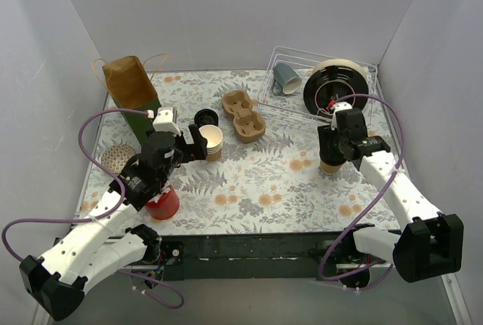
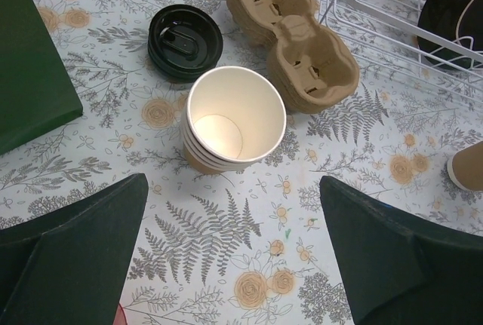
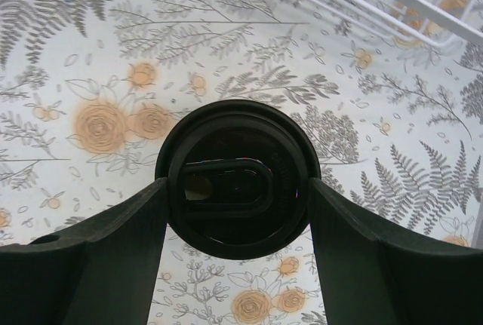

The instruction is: Pack the takeout coffee

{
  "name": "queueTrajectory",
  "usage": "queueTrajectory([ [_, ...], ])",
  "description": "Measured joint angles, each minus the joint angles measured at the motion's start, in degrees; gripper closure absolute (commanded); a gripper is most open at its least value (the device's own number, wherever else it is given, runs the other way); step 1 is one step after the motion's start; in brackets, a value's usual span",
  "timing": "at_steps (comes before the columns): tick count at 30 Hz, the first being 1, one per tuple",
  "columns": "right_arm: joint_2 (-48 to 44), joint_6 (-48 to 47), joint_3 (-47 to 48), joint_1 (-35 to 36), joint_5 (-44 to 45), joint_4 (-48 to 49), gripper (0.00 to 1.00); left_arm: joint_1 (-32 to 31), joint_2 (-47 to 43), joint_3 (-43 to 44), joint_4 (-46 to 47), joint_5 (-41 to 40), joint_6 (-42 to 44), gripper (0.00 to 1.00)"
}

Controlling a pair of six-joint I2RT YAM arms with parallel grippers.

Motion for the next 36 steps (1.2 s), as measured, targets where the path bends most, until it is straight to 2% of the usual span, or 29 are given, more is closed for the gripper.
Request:
queueTrajectory([
  [7,-2.23,0.61,-3.21,-4.5,0.98,-0.02,0.25,0.0,-0.13,-0.09,0.63,0.33,0.09,0.02],
  [14,-2.75,2.71,-3.85,-5.35,1.25,0.59,0.08,0.0,-0.22,-0.11,0.96,0.37,0.17,0.02],
  [22,-3.98,3.06,-1.95,-5.38,2.29,-2.25,0.02,0.0,-0.55,2.84,-0.59,1.38,-1.33,0.02],
  [28,-4.94,2.8,4.81,-5.38,-0.81,-5.81,0.07,0.0,2.16,14.47,-4.85,0.85,-1.75,0.02],
  [32,-5.81,3.02,9.11,-5.22,-9.2,-5.66,0.14,0.0,6.36,24.0,-8.41,-2.16,0.13,0.02],
  [36,-6.73,3.78,10.14,-3.21,-16.15,-4.22,0.18,-0.02,10.25,30.03,-11.78,-7.54,3.69,0.02],
])
